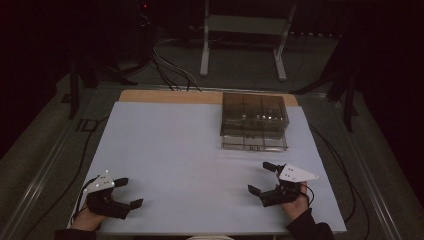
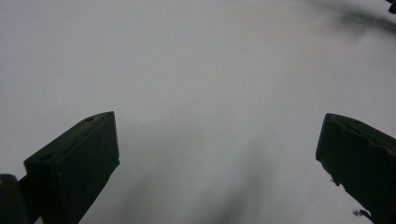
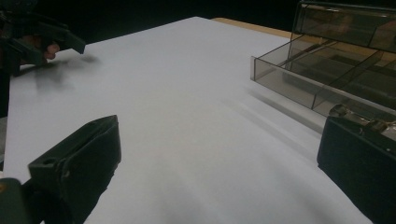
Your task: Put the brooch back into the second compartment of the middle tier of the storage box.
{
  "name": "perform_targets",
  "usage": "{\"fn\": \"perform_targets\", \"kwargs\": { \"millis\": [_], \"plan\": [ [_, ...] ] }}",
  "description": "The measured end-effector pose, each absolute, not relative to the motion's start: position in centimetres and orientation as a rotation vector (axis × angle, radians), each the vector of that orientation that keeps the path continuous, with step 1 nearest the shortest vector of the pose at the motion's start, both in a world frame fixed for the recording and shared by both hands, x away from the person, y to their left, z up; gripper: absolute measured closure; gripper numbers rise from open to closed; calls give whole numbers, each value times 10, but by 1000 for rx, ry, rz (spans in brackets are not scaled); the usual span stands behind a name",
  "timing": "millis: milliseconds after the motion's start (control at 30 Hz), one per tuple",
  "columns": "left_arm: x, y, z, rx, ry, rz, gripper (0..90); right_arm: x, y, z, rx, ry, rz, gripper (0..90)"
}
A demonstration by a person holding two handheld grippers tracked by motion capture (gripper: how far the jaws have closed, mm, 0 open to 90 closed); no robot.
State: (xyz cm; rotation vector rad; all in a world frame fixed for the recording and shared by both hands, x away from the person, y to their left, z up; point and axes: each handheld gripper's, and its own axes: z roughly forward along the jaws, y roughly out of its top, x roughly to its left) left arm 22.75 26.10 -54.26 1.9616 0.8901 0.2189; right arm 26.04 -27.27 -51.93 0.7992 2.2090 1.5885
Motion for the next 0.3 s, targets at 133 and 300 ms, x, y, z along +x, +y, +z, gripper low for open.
{"fn": "perform_targets", "kwargs": {
  "millis": [133, 300],
  "plan": [
    [228, 262, -542, 1960, 884, 222, 5, 261, -272, -520, 794, 2213, 1588, 0],
    [227, 262, -540, 1951, 883, 225, 5, 261, -272, -520, 794, 2213, 1583, 0]
  ]
}}
